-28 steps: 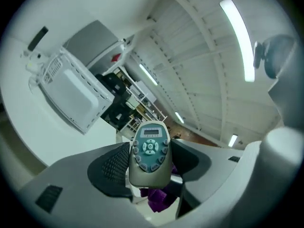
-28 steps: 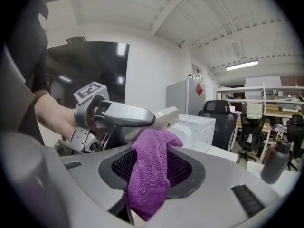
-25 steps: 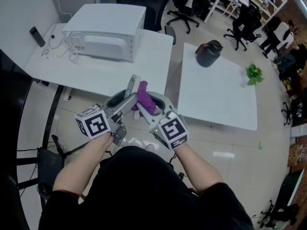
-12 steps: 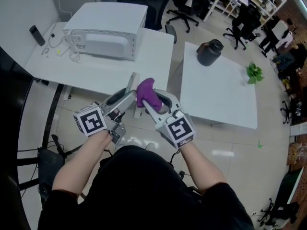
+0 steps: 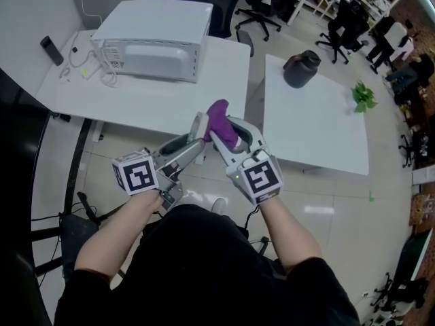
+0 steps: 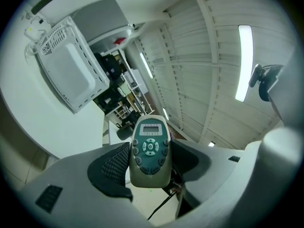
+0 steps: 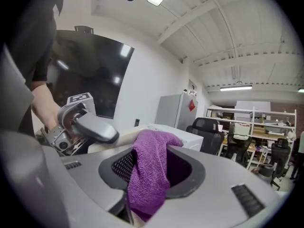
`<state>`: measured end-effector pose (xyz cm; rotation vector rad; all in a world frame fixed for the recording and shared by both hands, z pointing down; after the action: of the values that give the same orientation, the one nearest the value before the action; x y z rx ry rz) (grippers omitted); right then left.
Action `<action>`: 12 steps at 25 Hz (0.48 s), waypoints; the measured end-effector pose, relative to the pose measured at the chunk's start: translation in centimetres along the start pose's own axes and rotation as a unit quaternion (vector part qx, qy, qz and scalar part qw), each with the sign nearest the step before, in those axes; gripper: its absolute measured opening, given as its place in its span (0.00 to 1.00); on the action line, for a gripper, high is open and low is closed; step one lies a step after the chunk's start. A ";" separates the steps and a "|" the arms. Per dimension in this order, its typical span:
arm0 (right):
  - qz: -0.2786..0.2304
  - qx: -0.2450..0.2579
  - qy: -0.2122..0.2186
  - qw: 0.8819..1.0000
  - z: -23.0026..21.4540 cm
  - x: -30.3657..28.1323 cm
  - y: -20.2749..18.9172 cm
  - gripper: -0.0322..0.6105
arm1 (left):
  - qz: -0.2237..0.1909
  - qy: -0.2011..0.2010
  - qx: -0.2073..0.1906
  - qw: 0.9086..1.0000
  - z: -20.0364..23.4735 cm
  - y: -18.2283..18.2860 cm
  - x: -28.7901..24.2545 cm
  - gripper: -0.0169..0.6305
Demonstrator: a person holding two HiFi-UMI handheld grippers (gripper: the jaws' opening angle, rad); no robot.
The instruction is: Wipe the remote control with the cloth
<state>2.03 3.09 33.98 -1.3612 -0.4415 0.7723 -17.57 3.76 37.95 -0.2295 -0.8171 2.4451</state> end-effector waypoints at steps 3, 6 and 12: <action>0.019 0.000 -0.027 0.999 0.0 0.1 -0.5 0.30 | 0.007 0.014 -0.014 1.000 0.8 0.1 0.4 0.43; 0.059 -0.006 -0.060 0.996 0.1 0.6 -2.3 0.30 | 0.020 0.081 -0.096 0.992 2.7 0.6 0.2 0.43; 0.127 -0.025 -0.074 0.989 -0.5 1.7 -6.1 0.31 | 0.093 0.267 -0.274 0.919 9.6 -0.9 -3.6 0.43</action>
<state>4.98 3.76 39.59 -1.4286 -0.4092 1.0835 -17.32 -2.48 46.16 -1.1695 -1.2338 2.0844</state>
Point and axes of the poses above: the fingertips, and each gripper's own axes: x backward along the fingers, z to its left, y out of its top, the point moved 10 cm from there along x, backward along the fingers, and after that the axes turned 2 degrees about -z, right-handed, at the moved point
